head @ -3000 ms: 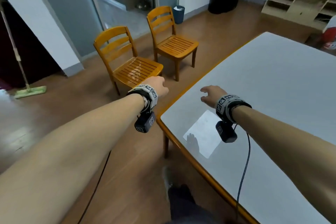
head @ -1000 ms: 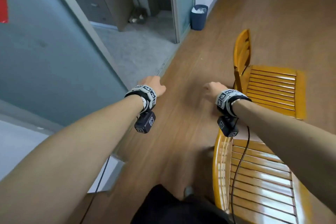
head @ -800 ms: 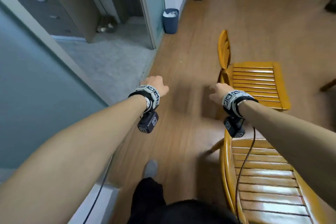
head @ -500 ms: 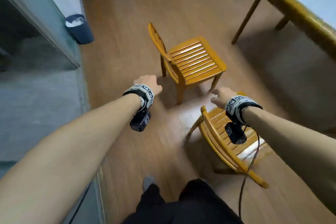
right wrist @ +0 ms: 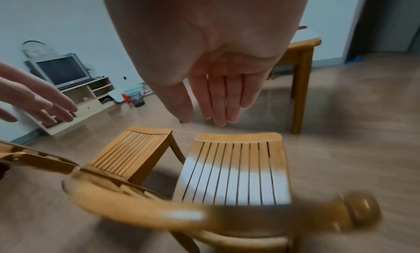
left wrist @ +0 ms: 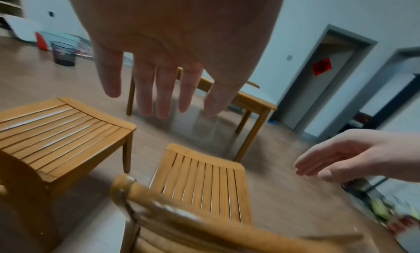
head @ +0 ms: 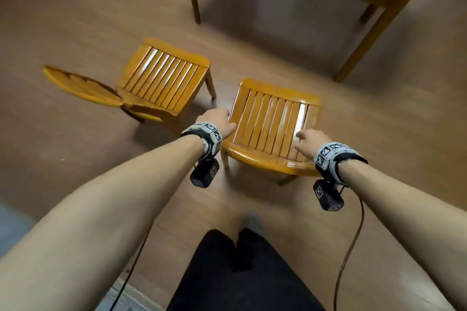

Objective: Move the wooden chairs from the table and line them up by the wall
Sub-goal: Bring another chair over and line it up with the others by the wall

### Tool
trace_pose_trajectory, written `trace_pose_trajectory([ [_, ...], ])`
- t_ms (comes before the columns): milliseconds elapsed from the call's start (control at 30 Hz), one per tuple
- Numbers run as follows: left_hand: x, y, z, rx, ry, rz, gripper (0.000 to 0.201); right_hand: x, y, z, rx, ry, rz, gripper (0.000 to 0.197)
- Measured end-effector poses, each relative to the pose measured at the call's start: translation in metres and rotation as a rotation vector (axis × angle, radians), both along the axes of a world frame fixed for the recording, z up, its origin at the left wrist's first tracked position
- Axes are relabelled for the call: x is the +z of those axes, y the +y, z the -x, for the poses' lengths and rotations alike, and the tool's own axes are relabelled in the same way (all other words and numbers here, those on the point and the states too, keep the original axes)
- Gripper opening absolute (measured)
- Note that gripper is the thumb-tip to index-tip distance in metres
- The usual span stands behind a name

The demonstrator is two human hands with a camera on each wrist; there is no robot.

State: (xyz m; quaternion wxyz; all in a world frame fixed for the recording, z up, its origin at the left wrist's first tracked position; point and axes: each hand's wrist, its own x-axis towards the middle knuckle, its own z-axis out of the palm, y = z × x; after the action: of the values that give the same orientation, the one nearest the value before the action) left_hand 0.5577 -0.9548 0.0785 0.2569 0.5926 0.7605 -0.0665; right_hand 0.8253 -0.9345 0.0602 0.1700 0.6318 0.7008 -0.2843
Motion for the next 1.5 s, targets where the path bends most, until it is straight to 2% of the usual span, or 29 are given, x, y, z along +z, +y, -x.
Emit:
trace_pose_trajectory([
  [167,-0.054,-0.013,-0.014,-0.211,-0.029,0.129,0.055,-0.037,-0.054,-0.010,-0.096,0.002,0.109,0.050],
  [267,-0.081,-0.016,-0.013,-0.379,0.001,0.154,0.059,-0.050,-0.073,-0.008,-0.115,0.001,0.047,0.044],
  [433,-0.113,-0.021,-0.011,-0.546,0.062,0.134,0.050,-0.066,-0.079,-0.002,-0.121,-0.060,-0.061,0.039],
  [567,-0.123,-0.019,-0.012,-0.556,0.044,0.068,0.040,-0.083,-0.075,-0.001,-0.153,-0.103,-0.120,0.043],
  [667,-0.121,-0.014,-0.013,-0.571,0.023,0.098,0.032,-0.090,-0.070,0.001,-0.122,-0.144,-0.130,0.041],
  [867,-0.108,-0.007,-0.023,-0.517,0.011,0.201,0.030,-0.077,-0.067,-0.011,0.049,-0.212,-0.125,0.015],
  [1067,-0.057,0.035,-0.058,-0.529,-0.002,0.167,0.027,-0.038,-0.030,-0.051,0.102,-0.177,-0.158,0.008],
  [1233,-0.020,0.077,-0.116,-0.611,0.038,0.077,0.012,0.002,-0.008,-0.108,0.024,-0.165,-0.169,0.007],
  [1500,-0.014,0.135,-0.242,-0.782,0.047,0.036,0.020,0.020,-0.009,-0.212,-0.189,-0.201,-0.148,0.007],
])
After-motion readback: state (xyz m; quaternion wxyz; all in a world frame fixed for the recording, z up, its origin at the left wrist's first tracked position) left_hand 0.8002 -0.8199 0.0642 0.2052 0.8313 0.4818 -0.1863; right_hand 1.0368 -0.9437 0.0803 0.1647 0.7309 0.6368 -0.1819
